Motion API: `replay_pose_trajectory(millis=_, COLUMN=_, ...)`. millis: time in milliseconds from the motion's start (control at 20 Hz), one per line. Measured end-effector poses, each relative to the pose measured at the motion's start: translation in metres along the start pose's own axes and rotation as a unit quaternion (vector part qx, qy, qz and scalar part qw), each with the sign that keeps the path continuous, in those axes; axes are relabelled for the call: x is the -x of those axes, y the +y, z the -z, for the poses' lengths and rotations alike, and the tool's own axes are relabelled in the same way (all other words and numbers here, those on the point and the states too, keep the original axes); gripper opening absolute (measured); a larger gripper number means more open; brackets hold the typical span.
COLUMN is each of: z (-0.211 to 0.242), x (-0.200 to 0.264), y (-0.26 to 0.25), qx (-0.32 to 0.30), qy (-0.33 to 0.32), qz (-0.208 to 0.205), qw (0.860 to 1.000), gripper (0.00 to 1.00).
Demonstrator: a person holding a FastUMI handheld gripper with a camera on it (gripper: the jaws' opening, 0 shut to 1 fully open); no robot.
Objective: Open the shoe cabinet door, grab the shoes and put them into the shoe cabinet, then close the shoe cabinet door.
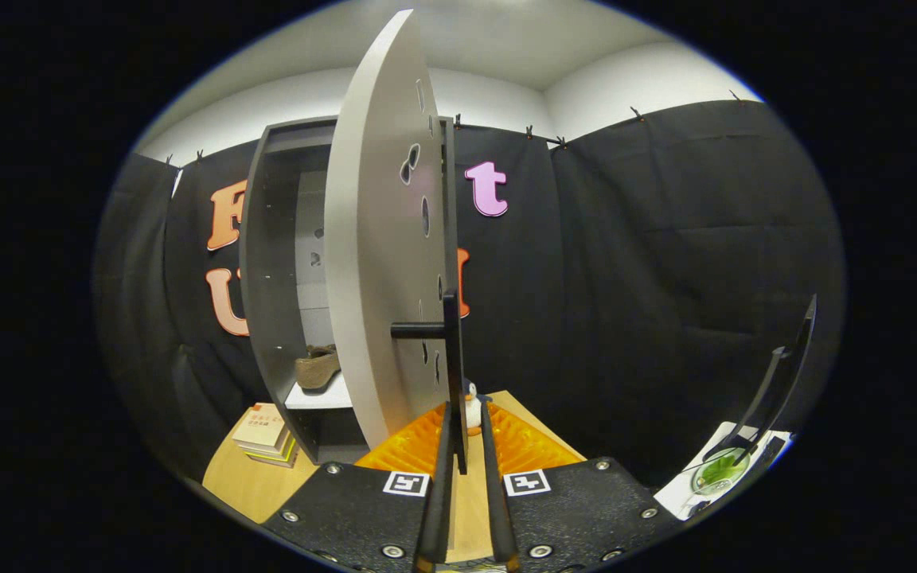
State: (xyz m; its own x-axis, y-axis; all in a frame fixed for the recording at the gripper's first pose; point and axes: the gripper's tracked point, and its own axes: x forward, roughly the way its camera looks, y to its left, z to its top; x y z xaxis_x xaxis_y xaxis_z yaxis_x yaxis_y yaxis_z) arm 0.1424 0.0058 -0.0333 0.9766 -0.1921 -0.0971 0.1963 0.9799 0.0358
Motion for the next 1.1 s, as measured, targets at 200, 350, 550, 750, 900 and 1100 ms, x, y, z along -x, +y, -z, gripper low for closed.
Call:
replay_pose_trajectory(millis=200, z=0.001, x=0.003, y=-0.009, qx=-0.009, qy=-0.001, qz=0.012, qw=1.000, gripper=0.20)
replay_pose_trajectory(millis=350, z=0.003, x=0.001, y=-0.011, qx=-0.016, qy=0.001, qz=0.018, qw=1.000, gripper=0.20)
replay_pose_trajectory(millis=550, z=0.004, x=0.003, y=-0.028, qx=0.001, qy=0.006, qz=0.040, qw=0.999, gripper=0.17)
replay_pose_trajectory(millis=750, z=0.006, x=0.006, y=-0.038, qx=-0.001, qy=0.006, qz=0.062, qw=0.998, gripper=0.11)
replay_pose_trajectory(millis=900, z=0.010, x=0.008, y=-0.031, qx=-0.012, qy=0.013, qz=0.054, qw=0.998, gripper=0.11)
replay_pose_trajectory(millis=1100, z=0.013, x=0.012, y=-0.026, qx=-0.011, qy=0.022, qz=0.035, qw=0.999, gripper=0.11)
